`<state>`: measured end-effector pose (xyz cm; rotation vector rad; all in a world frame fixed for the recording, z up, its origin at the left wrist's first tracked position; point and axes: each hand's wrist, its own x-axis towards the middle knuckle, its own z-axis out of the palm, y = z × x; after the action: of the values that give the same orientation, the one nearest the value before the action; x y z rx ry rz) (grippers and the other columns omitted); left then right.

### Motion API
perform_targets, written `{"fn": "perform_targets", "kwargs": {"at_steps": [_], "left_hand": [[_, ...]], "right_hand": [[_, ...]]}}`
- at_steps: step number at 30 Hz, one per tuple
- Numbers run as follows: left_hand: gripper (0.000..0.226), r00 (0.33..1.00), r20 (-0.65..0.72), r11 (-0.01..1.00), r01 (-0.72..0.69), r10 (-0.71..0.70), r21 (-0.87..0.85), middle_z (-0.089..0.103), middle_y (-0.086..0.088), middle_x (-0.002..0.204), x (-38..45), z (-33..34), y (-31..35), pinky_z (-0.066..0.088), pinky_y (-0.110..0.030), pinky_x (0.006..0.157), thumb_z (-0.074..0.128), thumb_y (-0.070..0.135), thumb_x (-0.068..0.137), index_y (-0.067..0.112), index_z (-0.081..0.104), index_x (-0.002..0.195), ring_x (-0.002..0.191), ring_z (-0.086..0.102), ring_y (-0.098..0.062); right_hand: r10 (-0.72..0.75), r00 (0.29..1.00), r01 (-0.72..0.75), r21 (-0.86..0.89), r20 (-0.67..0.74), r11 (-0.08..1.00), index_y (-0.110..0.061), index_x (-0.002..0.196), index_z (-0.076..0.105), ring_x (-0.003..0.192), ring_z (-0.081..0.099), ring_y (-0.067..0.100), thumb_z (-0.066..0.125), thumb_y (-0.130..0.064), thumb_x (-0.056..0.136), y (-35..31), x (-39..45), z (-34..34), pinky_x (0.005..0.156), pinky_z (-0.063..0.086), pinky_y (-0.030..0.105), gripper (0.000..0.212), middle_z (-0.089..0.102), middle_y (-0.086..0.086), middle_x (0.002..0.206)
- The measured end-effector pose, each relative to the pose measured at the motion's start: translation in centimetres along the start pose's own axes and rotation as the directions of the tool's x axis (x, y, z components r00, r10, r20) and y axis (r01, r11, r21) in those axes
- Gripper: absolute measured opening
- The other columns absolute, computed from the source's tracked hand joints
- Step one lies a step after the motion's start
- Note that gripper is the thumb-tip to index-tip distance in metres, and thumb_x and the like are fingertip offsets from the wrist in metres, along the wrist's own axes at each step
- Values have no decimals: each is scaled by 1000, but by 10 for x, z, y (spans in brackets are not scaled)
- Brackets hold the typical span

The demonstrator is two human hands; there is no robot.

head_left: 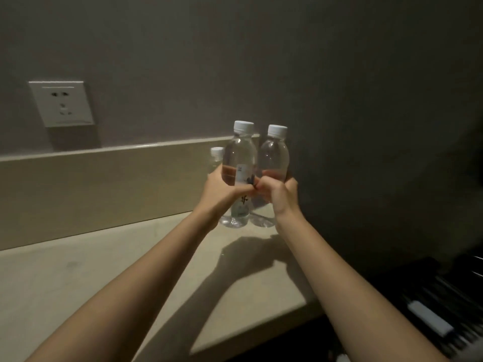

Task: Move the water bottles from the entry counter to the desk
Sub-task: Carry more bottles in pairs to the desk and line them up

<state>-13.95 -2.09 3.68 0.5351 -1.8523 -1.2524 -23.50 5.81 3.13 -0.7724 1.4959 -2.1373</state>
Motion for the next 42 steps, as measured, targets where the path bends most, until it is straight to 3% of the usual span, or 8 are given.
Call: {"fn": "perform_targets", "kwargs": {"at_steps": [6,11,18,22,26,30,36,42], "left_hand": [[38,989,147,998,-10,18,-59,61,3,91,-20,161,26,46,-17,61,79,21,64,30,51,87,84,62,-8],[38,948,308,984,-24,79,-179,62,3,89,-39,309,64,50,-17,60,79,21,59,28,52,84,82,64,-8],[39,802,577,938,66,153,-340,68,-1,80,-69,511,112,55,-18,58,83,17,55,13,62,87,68,68,-6],[29,707,674,902,124,213,-415,71,3,69,-79,617,132,54,-20,57,80,5,61,11,65,85,69,69,-9],[29,638,720,879,139,273,-456,70,-9,84,-78,737,152,57,-33,72,75,0,64,7,65,90,83,69,-23],[29,571,739,848,133,358,-514,70,-2,79,-81,853,183,55,-18,59,78,0,63,11,66,88,70,68,-9],[40,465,780,839,131,419,-529,70,-8,92,-100,1008,225,57,-26,72,79,3,64,3,64,101,84,68,-17],[36,454,767,823,117,453,-556,67,4,88,-125,1154,252,51,-9,60,81,10,64,23,58,89,74,65,2]], "right_hand": [[7,981,-21,-71,-194,997,-11,86,50,80,58,18,65,-11,63,-42,-11,-159,69,51,34,27,57,8,89],[-92,914,23,-178,-395,984,-5,93,61,88,65,28,62,-24,45,-88,-20,-301,78,57,43,52,67,14,93],[-206,740,78,-223,-640,972,-3,97,62,66,63,17,62,-18,44,-138,-32,-492,56,52,27,55,64,3,72],[-261,610,63,-282,-748,957,-8,89,63,77,64,26,62,-22,40,-160,-30,-589,67,54,36,52,66,8,80],[-325,511,108,-316,-796,943,-5,91,63,62,60,14,62,-15,44,-191,-20,-689,53,48,23,48,63,2,71],[-368,417,110,-356,-831,928,4,100,62,67,59,16,64,0,62,-227,-12,-788,56,49,24,39,64,8,80],[-399,323,41,-409,-858,912,-6,93,62,69,61,14,66,-6,67,-272,-11,-933,55,49,21,26,64,4,78],[-416,354,6,-443,-837,896,-20,84,57,67,60,7,68,-10,70,-307,-8,-1079,38,40,8,20,63,-3,74]]}}
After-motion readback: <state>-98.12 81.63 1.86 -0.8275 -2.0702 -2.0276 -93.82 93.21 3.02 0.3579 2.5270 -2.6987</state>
